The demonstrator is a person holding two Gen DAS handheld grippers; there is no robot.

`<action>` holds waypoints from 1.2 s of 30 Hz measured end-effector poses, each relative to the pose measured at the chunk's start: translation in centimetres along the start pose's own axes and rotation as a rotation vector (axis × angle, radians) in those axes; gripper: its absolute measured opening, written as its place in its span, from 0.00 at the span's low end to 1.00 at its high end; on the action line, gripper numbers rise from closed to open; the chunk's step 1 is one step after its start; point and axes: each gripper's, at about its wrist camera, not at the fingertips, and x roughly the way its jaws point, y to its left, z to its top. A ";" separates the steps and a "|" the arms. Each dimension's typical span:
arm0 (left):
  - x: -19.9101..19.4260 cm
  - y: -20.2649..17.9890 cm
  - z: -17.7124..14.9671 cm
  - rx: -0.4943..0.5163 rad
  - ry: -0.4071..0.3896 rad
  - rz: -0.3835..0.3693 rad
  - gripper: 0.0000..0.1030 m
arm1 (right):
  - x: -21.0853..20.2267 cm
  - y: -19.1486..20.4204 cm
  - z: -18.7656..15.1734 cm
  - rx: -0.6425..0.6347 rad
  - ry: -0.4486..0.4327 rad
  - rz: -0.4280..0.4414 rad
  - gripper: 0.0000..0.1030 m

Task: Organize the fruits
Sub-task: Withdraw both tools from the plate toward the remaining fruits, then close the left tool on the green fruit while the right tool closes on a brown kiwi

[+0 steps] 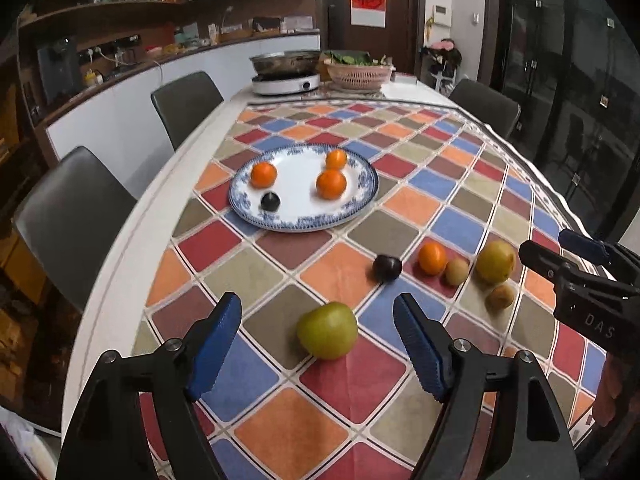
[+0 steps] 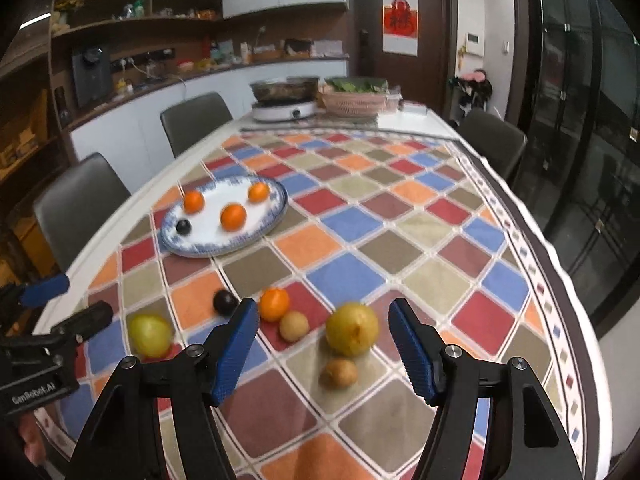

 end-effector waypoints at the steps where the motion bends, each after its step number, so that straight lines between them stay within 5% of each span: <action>1: 0.3 0.0 -0.1 -0.003 0.011 -0.002 0.76 | 0.4 -0.1 -0.3 0.005 0.022 -0.003 0.66; 13: 3.9 -0.1 -1.4 -0.013 0.136 -0.028 0.76 | 3.7 -0.9 -2.5 0.053 0.172 -0.010 0.66; 26: 6.7 0.0 -1.8 -0.019 0.169 -0.020 0.74 | 6.7 -1.4 -3.8 0.060 0.254 -0.054 0.66; 36: 8.1 0.2 -2.2 -0.038 0.205 -0.039 0.54 | 7.8 -1.1 -4.0 0.039 0.272 -0.058 0.58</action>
